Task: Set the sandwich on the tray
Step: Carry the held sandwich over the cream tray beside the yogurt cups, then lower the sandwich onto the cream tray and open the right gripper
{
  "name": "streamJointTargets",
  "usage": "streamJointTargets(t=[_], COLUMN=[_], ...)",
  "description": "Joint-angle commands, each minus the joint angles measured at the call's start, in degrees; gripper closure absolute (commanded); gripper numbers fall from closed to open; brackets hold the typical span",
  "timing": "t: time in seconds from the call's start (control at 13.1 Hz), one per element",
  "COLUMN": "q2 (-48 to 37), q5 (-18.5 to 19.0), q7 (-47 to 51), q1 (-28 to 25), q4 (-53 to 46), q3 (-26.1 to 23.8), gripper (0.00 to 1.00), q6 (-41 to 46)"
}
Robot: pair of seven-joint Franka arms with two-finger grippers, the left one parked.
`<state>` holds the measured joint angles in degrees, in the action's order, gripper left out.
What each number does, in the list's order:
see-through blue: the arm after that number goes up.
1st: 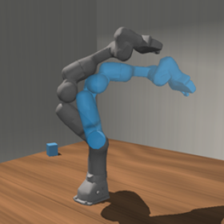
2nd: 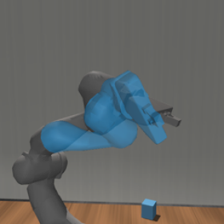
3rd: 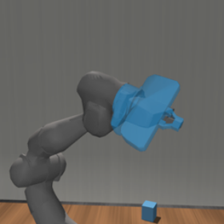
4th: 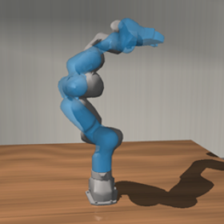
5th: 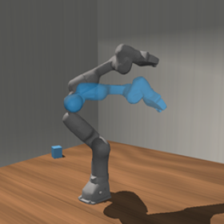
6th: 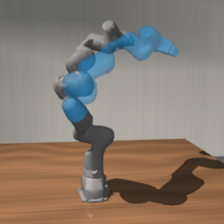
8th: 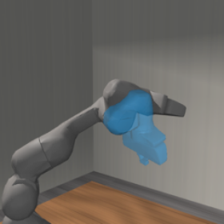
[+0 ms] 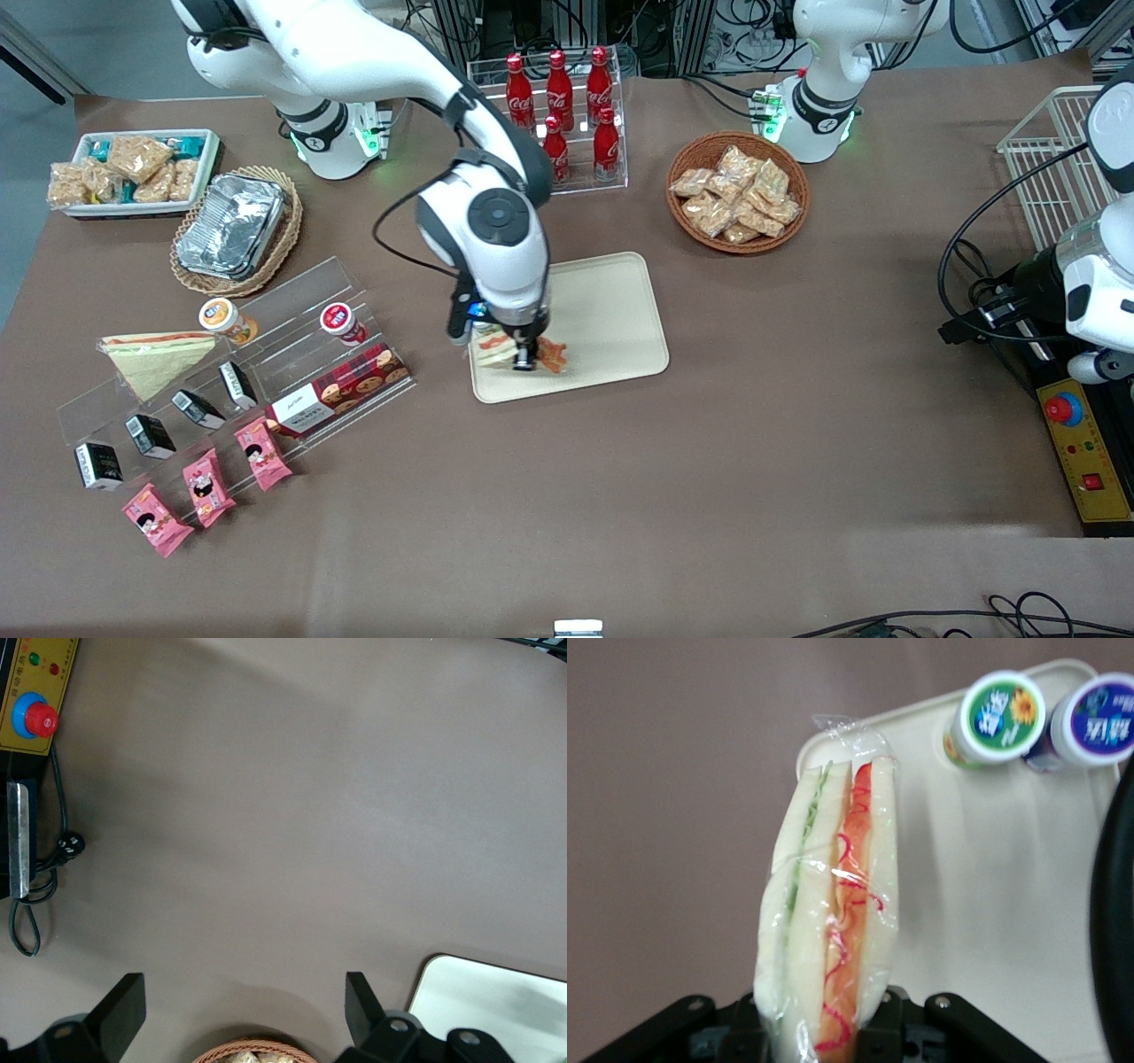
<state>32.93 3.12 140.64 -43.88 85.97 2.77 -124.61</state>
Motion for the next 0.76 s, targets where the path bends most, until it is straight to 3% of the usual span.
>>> streamJointTargets(t=[0.0,0.38,0.69], q2=[3.9,8.9,11.6], q5=[3.2,4.2,7.8], q7=[4.8,5.4,4.6], q1=[-3.1,-6.1,-6.0], q4=[-0.8,-0.8,-0.7], q3=[0.7,0.8,0.8], gripper=[1.00,1.00,1.00], q6=[-4.8,-11.3,-14.3])
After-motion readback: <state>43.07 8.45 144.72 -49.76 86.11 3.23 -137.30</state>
